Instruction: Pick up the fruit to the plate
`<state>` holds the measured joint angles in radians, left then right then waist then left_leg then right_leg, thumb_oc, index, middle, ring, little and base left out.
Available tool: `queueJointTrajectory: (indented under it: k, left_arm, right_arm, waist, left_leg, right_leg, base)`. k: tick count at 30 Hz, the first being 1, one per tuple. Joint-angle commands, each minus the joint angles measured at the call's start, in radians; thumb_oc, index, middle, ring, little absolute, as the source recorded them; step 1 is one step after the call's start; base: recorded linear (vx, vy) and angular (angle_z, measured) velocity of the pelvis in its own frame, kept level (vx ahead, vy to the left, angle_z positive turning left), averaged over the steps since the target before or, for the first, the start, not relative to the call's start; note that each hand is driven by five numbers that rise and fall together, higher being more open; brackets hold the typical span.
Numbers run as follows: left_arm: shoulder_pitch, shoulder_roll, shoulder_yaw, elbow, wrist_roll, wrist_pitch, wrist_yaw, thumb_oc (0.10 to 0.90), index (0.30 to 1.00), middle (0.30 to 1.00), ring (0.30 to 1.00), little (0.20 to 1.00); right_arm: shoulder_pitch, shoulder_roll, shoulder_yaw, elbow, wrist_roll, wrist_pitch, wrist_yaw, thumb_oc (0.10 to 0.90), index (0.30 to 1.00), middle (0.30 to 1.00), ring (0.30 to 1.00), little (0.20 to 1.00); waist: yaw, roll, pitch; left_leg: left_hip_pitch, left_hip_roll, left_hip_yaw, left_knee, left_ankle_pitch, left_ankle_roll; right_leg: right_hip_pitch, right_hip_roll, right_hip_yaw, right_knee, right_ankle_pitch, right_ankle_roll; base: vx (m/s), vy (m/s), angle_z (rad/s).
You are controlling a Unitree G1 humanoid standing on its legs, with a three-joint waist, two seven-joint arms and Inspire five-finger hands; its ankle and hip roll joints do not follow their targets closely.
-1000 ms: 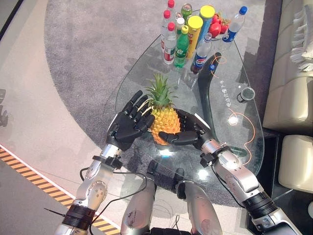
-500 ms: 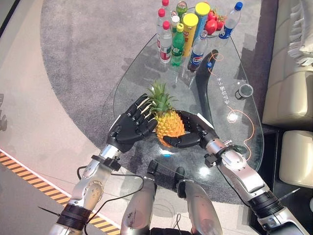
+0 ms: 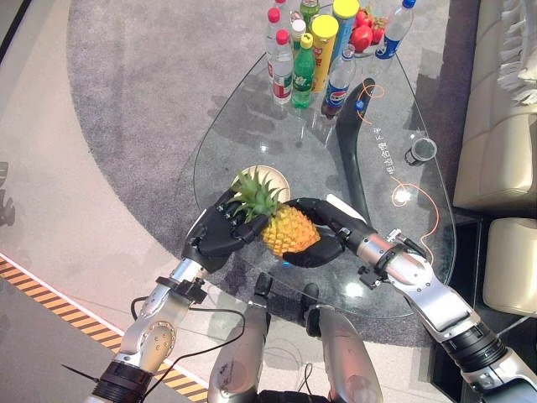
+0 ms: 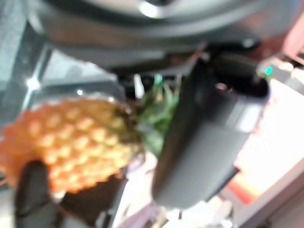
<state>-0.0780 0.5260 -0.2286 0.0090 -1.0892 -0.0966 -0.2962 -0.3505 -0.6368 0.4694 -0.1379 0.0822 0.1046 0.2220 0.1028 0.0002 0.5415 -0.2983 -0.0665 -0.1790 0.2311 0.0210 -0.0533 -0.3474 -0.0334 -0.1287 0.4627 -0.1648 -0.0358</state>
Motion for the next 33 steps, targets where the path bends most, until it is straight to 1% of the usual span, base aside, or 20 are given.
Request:
queueJointTrajectory:
  k: [1,4,8,11,15,19,21,24,26,29,33]
  left_arm:
    - [-0.049,-0.015,-0.002,-0.224,-0.044,-0.088,-0.013,0.800,0.900,0.900,0.900,0.900]
    - [-0.047,-0.037,-0.005,-0.229,-0.083,-0.105,-0.015,0.800,0.900,0.900,0.900,0.900]
    - [-0.045,-0.066,-0.001,-0.239,-0.113,-0.105,-0.034,0.800,0.900,0.900,0.900,0.900]
    - [-0.048,-0.081,-0.008,-0.246,-0.132,-0.114,-0.018,0.800,0.900,0.900,0.900,0.900]
    - [-0.054,-0.106,-0.015,-0.240,-0.135,-0.111,0.011,0.800,0.900,0.900,0.900,0.900]
    - [-0.055,-0.128,-0.035,-0.219,-0.133,-0.065,0.026,0.800,0.900,0.900,0.900,0.900]
    - [-0.053,-0.134,-0.053,-0.214,-0.131,-0.023,0.038,0.800,0.900,0.900,0.900,0.900]
    - [-0.041,-0.135,-0.076,-0.208,-0.117,0.016,0.045,0.800,0.900,0.900,0.900,0.900]
    - [-0.032,-0.133,-0.093,-0.202,-0.119,0.056,0.046,0.800,0.900,0.900,0.900,0.900]
    - [-0.023,-0.128,-0.112,-0.198,-0.109,0.080,0.047,0.800,0.900,0.900,0.900,0.900]
    - [-0.015,-0.119,-0.129,-0.187,-0.107,0.076,0.045,0.800,0.900,0.900,0.900,0.900]
  right_arm:
    - [-0.094,0.025,0.081,-0.257,0.002,-0.126,0.056,0.100,0.300,0.300,0.300,0.200]
    - [-0.102,0.037,0.090,-0.271,-0.004,-0.110,0.040,0.100,0.300,0.300,0.300,0.200]
    - [-0.104,0.059,0.112,-0.266,-0.042,-0.094,0.039,0.100,0.300,0.300,0.300,0.200]
    - [-0.110,0.068,0.129,-0.264,-0.080,-0.103,0.025,0.100,0.300,0.300,0.300,0.200]
    - [-0.128,0.085,0.141,-0.271,-0.066,-0.114,0.008,0.100,0.300,0.300,0.300,0.200]
    - [-0.138,0.105,0.143,-0.271,-0.054,-0.122,-0.055,0.100,0.300,0.300,0.300,0.200]
    - [-0.143,0.114,0.134,-0.270,-0.034,-0.135,-0.106,0.100,0.300,0.300,0.300,0.200]
    - [-0.135,0.125,0.117,-0.276,-0.014,-0.153,-0.152,0.100,0.300,0.300,0.300,0.200]
    - [-0.126,0.131,0.109,-0.284,0.002,-0.161,-0.181,0.100,0.300,0.300,0.300,0.200]
    - [-0.119,0.136,0.103,-0.290,0.004,-0.162,-0.197,0.100,0.300,0.300,0.300,0.200]
    - [-0.115,0.135,0.106,-0.290,0.003,-0.159,-0.218,0.100,0.300,0.300,0.300,0.200]
  waist:
    - [-0.039,-0.003,-0.057]
    - [-0.041,-0.002,-0.058]
    - [-0.040,0.000,-0.057]
    - [-0.039,0.001,-0.056]
    - [-0.038,0.000,-0.053]
    - [-0.039,-0.001,-0.051]
    - [-0.041,0.001,-0.050]
    - [-0.045,0.003,-0.048]
    - [-0.050,0.005,-0.046]
    - [-0.054,0.009,-0.045]
    - [-0.057,0.013,-0.042]
  left_leg:
    - [-0.030,-0.053,0.050,0.137,-0.046,0.074]
    - [-0.030,-0.056,0.048,0.134,-0.047,0.075]
    - [-0.030,-0.058,0.050,0.133,-0.048,0.075]
    - [-0.031,-0.059,0.051,0.133,-0.048,0.076]
    - [-0.032,-0.061,0.049,0.133,-0.049,0.077]
    - [-0.029,-0.064,0.049,0.130,-0.051,0.079]
    - [-0.029,-0.063,0.053,0.127,-0.050,0.081]
    - [-0.030,-0.062,0.059,0.125,-0.051,0.082]
    - [-0.027,-0.061,0.062,0.121,-0.051,0.083]
    - [-0.025,-0.060,0.066,0.116,-0.051,0.083]
    - [-0.022,-0.059,0.071,0.111,-0.050,0.084]
  right_leg:
    - [0.077,0.043,0.084,-0.107,0.079,0.015]
    - [0.075,0.044,0.089,-0.109,0.079,0.015]
    - [0.073,0.043,0.090,-0.113,0.079,0.013]
    - [0.071,0.042,0.089,-0.113,0.080,0.012]
    - [0.068,0.043,0.092,-0.113,0.081,0.012]
    - [0.070,0.043,0.094,-0.118,0.083,0.013]
    - [0.068,0.044,0.094,-0.120,0.085,0.014]
    - [0.065,0.043,0.096,-0.122,0.088,0.017]
    - [0.064,0.045,0.101,-0.125,0.090,0.019]
    - [0.065,0.045,0.103,-0.131,0.093,0.020]
    - [0.068,0.043,0.103,-0.139,0.096,0.020]
  base:
    - [0.00,0.000,0.00]
    - [0.00,0.000,0.00]
    - [0.00,0.000,0.00]
    - [0.00,0.000,0.00]
    - [0.00,0.000,0.00]
    - [0.00,0.000,0.00]
    - [0.00,0.000,0.00]
    - [0.00,0.000,0.00]
    - [0.00,0.016,-0.01]
    - [0.00,0.000,0.00]
    - [0.00,0.010,-0.02]
